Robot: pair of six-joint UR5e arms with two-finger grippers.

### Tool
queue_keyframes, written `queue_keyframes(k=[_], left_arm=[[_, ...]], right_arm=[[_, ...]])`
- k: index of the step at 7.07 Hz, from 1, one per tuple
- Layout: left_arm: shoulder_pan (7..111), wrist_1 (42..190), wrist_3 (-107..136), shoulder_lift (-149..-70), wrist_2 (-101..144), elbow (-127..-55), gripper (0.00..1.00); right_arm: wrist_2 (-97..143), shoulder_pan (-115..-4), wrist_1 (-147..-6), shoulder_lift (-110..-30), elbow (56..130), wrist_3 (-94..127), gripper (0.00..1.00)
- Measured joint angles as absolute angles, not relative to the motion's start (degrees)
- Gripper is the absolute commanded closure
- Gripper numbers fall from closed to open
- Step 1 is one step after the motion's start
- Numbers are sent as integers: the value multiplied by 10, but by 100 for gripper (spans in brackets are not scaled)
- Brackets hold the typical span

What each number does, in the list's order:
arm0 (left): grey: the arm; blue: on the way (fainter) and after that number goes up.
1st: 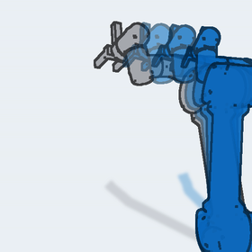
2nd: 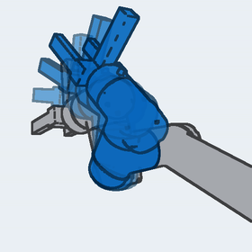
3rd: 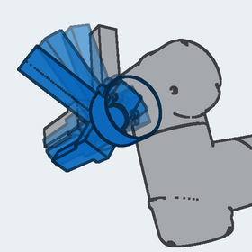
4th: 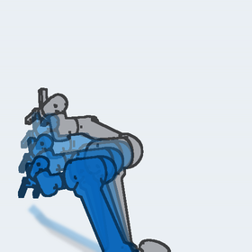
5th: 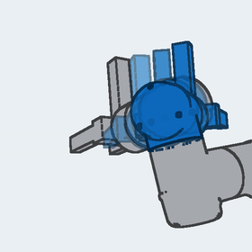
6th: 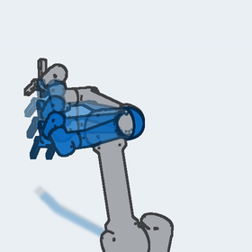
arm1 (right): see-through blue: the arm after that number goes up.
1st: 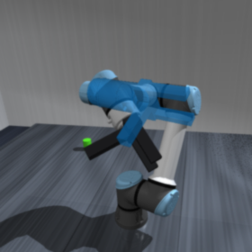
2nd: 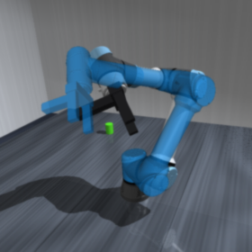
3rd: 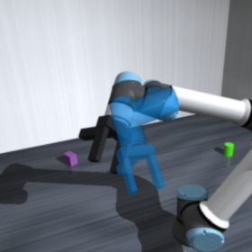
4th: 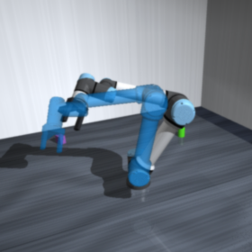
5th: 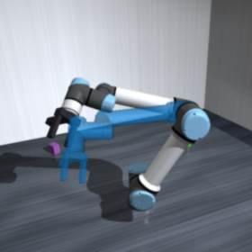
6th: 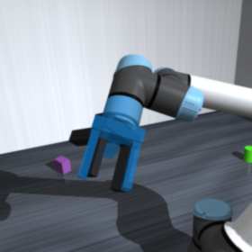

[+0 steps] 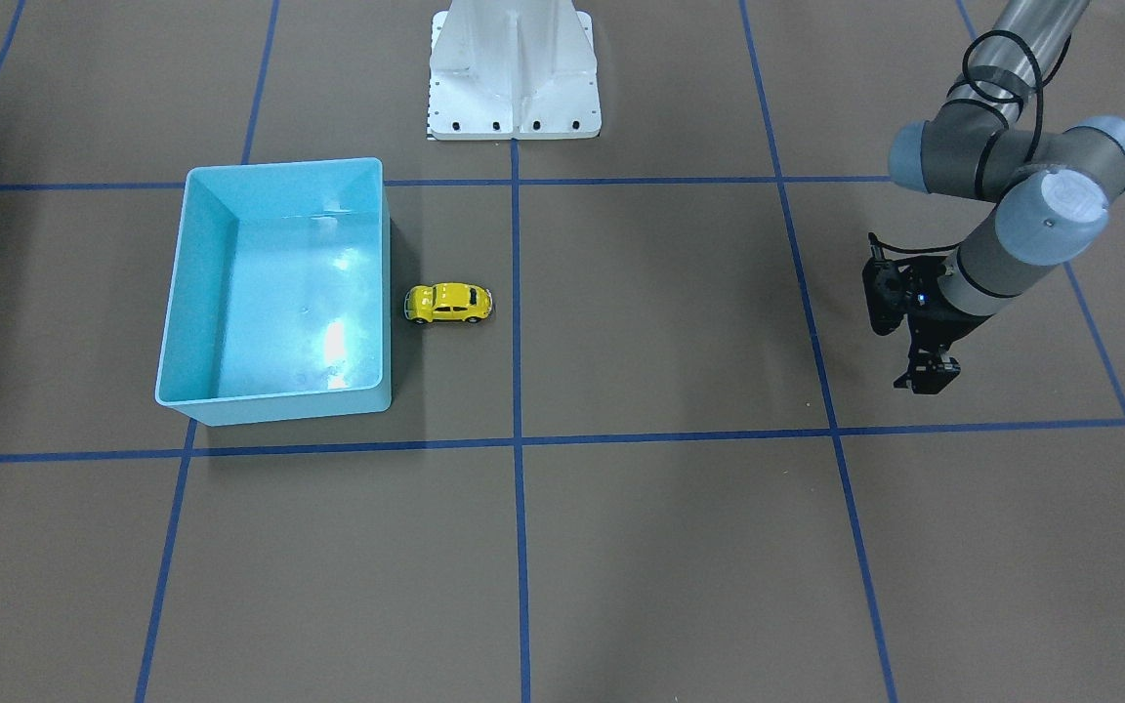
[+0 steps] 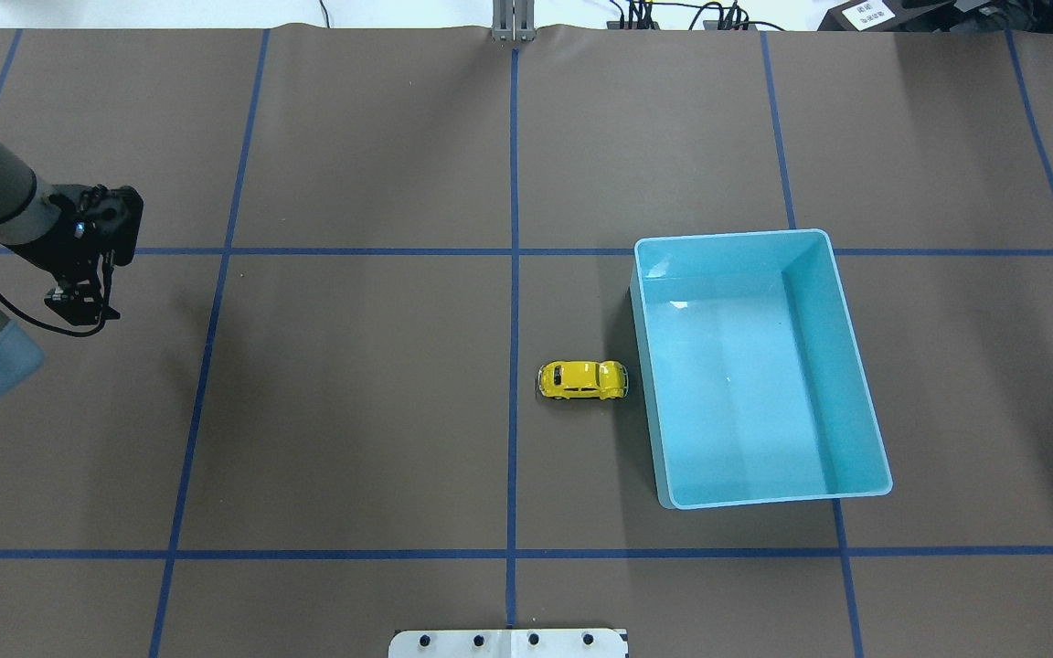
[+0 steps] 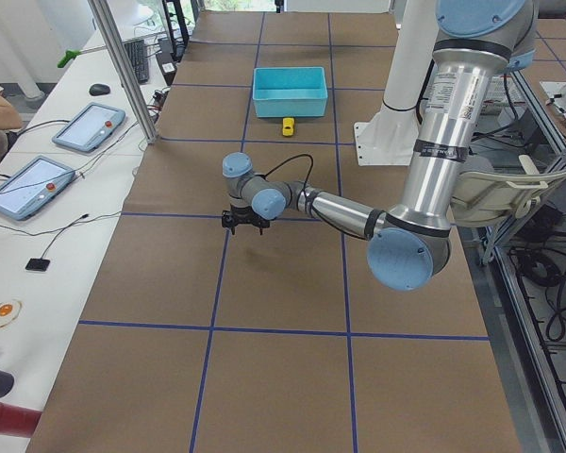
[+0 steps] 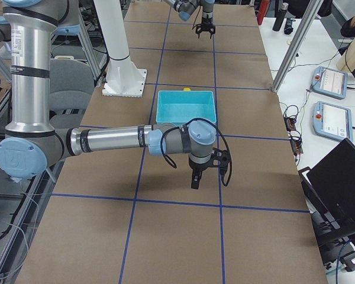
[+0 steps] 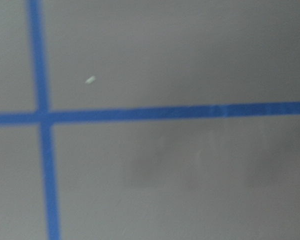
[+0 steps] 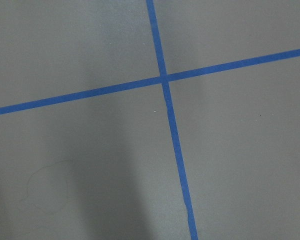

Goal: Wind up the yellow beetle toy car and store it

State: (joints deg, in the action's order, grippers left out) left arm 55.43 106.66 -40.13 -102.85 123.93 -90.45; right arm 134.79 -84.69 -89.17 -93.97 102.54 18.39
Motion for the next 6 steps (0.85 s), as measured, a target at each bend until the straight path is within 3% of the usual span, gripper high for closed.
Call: queue_keyframes(k=[3,6], left_arm=[[653,981,-234,-1030,1240,-934,0],[769,949,-118,-1019,1294,-937,0]], right_arm=[[1327,-784,-1044,-870,1169,191,0],[1305,-664,-1119,-696,1223,184,0]])
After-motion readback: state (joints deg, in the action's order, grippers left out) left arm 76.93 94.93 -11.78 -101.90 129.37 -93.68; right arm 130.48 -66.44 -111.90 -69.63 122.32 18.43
